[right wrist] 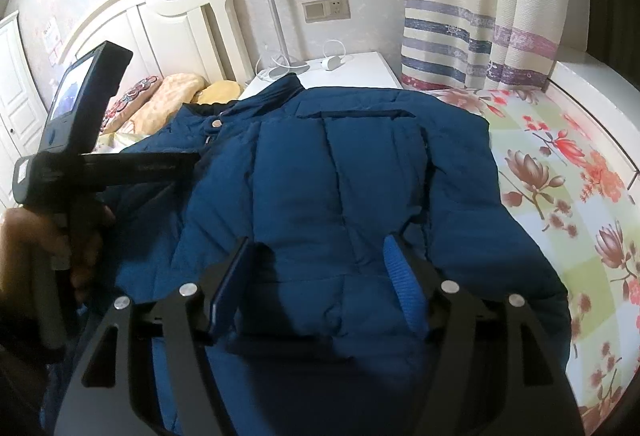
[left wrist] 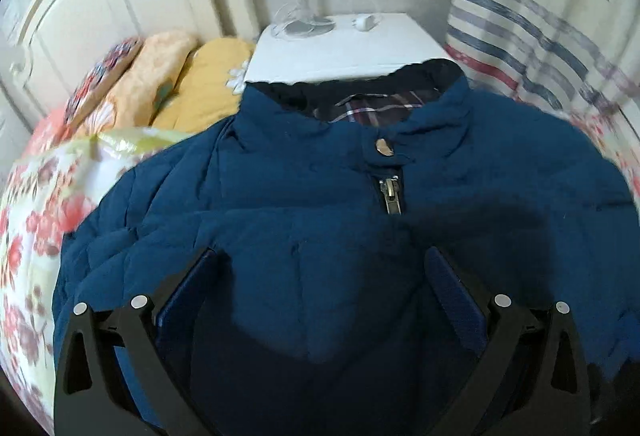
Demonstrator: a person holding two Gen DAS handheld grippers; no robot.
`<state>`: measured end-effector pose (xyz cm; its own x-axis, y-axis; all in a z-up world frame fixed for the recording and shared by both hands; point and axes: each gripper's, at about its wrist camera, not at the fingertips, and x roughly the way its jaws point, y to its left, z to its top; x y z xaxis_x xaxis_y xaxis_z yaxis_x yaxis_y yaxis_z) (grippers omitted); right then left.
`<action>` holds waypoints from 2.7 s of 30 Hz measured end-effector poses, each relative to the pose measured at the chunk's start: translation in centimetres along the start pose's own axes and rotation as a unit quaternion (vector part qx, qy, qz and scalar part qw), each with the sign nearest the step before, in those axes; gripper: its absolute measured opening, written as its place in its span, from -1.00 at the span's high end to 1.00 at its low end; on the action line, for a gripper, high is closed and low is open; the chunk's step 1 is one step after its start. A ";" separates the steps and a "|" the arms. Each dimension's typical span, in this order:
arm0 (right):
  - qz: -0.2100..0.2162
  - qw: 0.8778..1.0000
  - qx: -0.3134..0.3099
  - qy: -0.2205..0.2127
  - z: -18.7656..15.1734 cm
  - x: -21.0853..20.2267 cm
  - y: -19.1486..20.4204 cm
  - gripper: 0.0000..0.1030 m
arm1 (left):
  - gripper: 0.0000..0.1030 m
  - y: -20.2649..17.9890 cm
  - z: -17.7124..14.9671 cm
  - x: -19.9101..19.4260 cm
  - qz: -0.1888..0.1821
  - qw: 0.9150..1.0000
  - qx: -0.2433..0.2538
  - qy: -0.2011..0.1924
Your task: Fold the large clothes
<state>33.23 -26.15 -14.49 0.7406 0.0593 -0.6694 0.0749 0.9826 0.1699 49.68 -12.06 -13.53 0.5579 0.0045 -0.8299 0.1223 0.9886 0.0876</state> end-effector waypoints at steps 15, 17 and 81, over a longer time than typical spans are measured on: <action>0.010 1.000 0.003 0.000 -0.1 0.0 0.2 -0.43 | -0.91 -6.6 -1.3 -2.6 -0.099 0.991 0.079 -0.032; 0.010 1.000 0.001 0.000 -0.1 0.0 0.3 -0.45 | -0.91 -3.0 -2.1 -4.8 -0.090 0.992 0.064 -0.067; -0.013 0.984 -0.148 0.102 -10.9 -8.6 5.6 -0.94 | -0.91 7.5 -24.4 -12.5 -0.065 0.997 0.033 -0.034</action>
<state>20.06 -19.25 -15.66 0.5894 0.0376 -0.8069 -0.1272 0.9908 -0.0467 23.61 -1.05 -15.89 0.5878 -0.1361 -0.7975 0.2508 0.9678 0.0197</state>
